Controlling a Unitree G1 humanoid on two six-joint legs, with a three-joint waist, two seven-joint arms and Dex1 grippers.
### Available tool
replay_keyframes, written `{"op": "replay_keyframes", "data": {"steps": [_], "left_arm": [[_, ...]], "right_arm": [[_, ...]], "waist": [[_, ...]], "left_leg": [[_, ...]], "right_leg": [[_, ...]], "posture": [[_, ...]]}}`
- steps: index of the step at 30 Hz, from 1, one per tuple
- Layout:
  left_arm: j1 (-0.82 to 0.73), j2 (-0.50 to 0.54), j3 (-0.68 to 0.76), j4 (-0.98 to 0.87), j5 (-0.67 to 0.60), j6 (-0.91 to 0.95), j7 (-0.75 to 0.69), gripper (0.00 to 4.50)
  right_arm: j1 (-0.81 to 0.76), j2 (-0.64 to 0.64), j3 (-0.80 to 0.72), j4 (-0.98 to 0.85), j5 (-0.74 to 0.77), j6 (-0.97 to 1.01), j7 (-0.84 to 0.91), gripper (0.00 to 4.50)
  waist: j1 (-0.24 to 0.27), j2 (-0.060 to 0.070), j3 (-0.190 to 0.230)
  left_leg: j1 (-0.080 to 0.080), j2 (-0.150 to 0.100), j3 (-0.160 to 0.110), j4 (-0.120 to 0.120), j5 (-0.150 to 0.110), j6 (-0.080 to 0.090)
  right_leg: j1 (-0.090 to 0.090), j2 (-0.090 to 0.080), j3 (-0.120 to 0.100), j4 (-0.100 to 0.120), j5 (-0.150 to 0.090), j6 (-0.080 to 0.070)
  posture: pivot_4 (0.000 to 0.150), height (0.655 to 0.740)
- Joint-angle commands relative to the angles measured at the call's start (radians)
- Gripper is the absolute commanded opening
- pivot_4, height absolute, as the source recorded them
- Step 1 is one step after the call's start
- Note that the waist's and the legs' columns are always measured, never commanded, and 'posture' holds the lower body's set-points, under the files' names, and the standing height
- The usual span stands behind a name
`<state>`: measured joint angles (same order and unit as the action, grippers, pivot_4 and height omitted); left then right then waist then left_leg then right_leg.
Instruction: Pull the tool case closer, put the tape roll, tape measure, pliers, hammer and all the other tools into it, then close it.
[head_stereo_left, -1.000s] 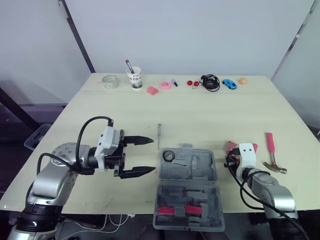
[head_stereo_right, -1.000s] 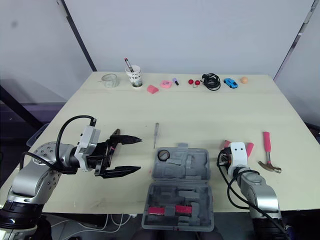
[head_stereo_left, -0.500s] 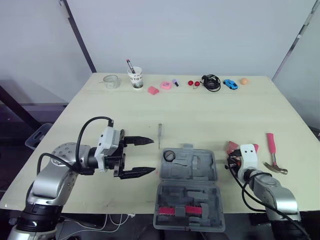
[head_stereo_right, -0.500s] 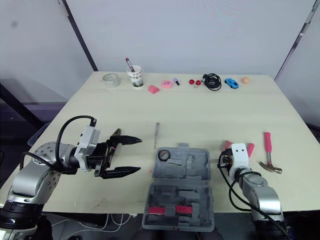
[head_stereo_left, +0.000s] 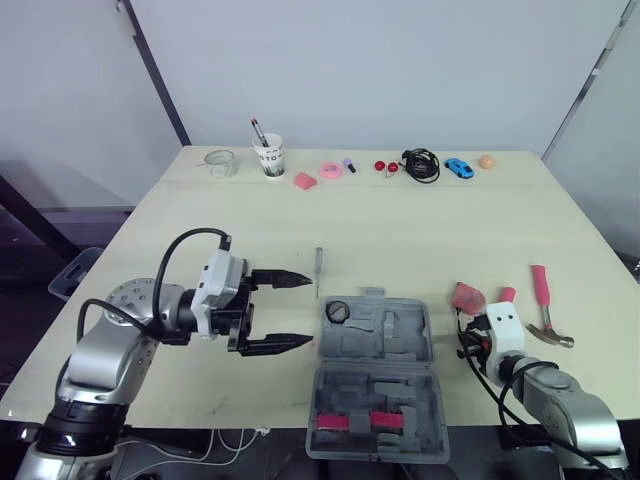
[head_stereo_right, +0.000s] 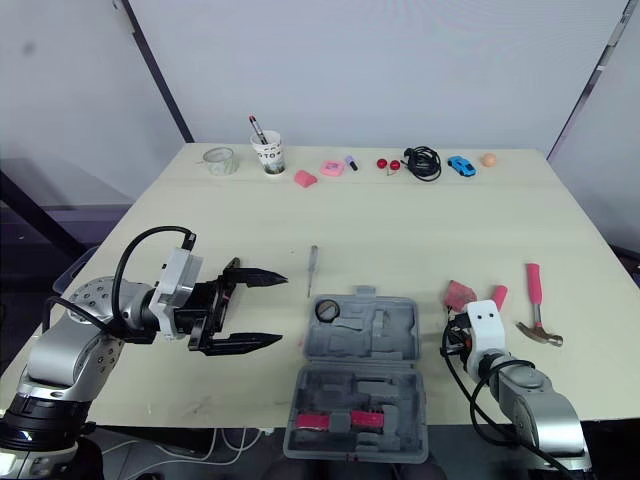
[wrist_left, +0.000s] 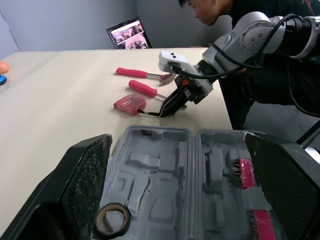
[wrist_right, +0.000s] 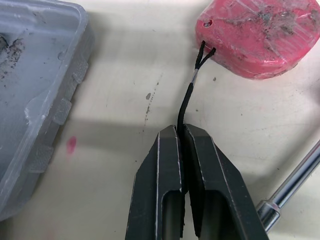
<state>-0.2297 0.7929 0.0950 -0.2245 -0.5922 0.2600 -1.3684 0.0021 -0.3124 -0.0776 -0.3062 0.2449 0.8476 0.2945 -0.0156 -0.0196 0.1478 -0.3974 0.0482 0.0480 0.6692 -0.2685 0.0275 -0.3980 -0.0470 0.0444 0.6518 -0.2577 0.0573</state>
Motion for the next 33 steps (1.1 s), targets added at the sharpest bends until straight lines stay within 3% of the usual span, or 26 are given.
{"op": "replay_keyframes", "data": {"steps": [1,15,19,27,33], "left_arm": [[-0.009,0.001,0.000,-0.009,-0.015,0.000,-0.007,4.50],[-0.010,0.004,0.000,-0.005,-0.011,-0.002,-0.005,4.50],[-0.005,0.006,0.004,-0.008,-0.013,-0.001,-0.004,4.50],[0.002,0.004,0.001,-0.004,-0.010,-0.003,-0.005,4.50],[-0.008,0.002,-0.002,-0.001,-0.012,-0.002,-0.008,4.50]], "right_arm": [[-0.020,0.001,-0.009,-0.004,-0.005,-0.035,-0.010,0.20],[-0.049,0.009,0.003,0.012,-0.009,-0.059,-0.019,0.20],[-0.029,-0.010,0.012,-0.013,-0.015,-0.028,-0.015,1.77],[-0.046,0.024,0.001,-0.068,0.021,0.027,-0.041,1.77],[-0.077,0.055,-0.008,0.005,-0.001,0.001,-0.080,1.77]], "waist": [[0.000,0.000,0.000],[0.000,0.000,0.000],[0.000,0.000,0.000],[-0.002,0.000,0.000],[0.001,0.000,0.000]], "left_leg": [[0.000,0.000,0.000,0.000,0.000,0.000],[0.000,0.000,0.000,0.000,0.000,0.000],[0.000,0.000,0.000,0.000,0.000,0.000],[0.000,0.000,0.000,0.000,0.000,0.000],[-0.001,0.000,0.000,0.000,0.000,0.000]], "right_leg": [[0.000,0.000,0.000,0.000,0.000,0.000],[0.000,0.000,0.000,0.000,0.000,0.000],[0.000,0.000,0.000,0.000,0.000,0.000],[0.000,0.000,0.000,0.000,0.000,0.000],[0.000,0.000,0.000,-0.001,0.000,0.000]], "posture": [[0.150,0.7400],[0.150,0.7400],[0.150,0.7400],[0.150,0.7400],[0.150,0.7400]]}}
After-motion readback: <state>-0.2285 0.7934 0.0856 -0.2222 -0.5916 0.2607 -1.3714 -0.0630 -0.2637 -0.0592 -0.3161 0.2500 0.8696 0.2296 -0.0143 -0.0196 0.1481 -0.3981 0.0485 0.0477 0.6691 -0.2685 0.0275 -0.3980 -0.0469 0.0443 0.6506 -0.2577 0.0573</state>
